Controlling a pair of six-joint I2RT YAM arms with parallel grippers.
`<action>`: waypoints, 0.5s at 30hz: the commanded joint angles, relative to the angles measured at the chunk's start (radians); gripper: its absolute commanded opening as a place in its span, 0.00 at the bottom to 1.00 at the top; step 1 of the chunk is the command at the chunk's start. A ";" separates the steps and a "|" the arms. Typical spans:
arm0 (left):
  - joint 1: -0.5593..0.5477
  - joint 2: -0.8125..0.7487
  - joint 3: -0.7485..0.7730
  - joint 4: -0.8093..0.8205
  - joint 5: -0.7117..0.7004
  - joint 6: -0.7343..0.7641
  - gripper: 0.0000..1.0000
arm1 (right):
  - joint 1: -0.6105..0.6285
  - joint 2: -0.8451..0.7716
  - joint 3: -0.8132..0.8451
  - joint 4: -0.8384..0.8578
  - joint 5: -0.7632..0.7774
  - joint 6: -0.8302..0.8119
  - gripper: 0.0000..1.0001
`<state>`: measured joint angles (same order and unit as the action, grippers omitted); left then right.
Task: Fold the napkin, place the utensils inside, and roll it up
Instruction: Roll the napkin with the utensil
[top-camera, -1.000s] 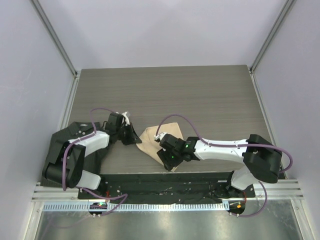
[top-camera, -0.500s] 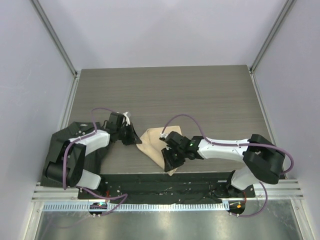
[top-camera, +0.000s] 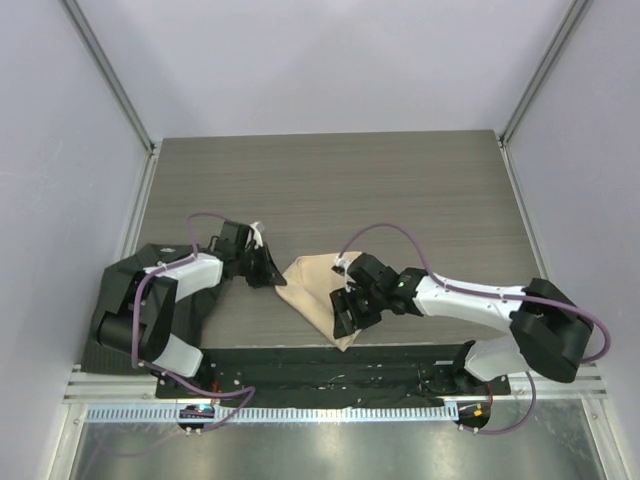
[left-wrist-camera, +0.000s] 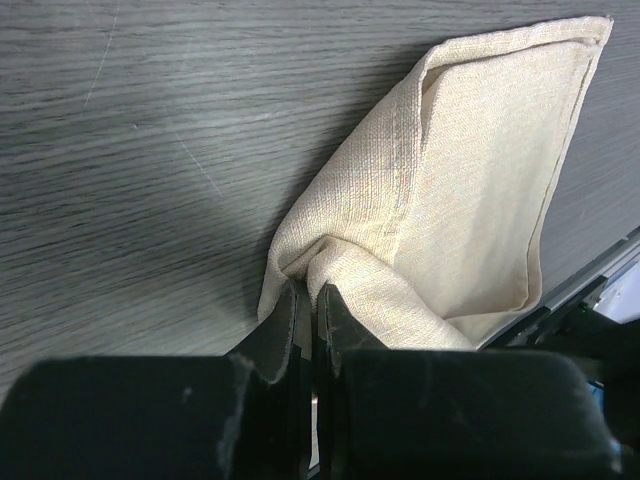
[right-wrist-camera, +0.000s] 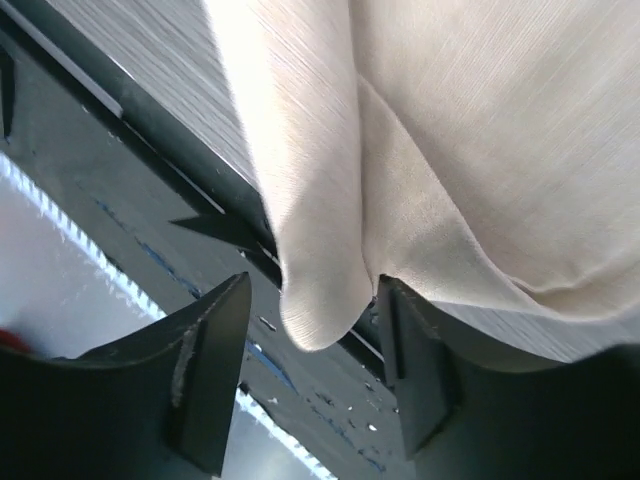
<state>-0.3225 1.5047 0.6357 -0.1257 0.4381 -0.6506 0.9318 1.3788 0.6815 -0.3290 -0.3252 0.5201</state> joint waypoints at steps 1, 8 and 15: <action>-0.004 0.043 -0.004 -0.055 -0.064 0.026 0.00 | 0.096 -0.092 0.171 -0.142 0.234 -0.066 0.64; -0.003 0.042 -0.004 -0.057 -0.058 0.026 0.00 | 0.288 0.060 0.318 -0.166 0.581 -0.152 0.68; -0.003 0.042 -0.002 -0.058 -0.058 0.026 0.00 | 0.340 0.270 0.466 -0.182 0.696 -0.252 0.67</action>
<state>-0.3222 1.5105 0.6395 -0.1257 0.4427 -0.6506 1.2568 1.5932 1.0763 -0.4873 0.2401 0.3462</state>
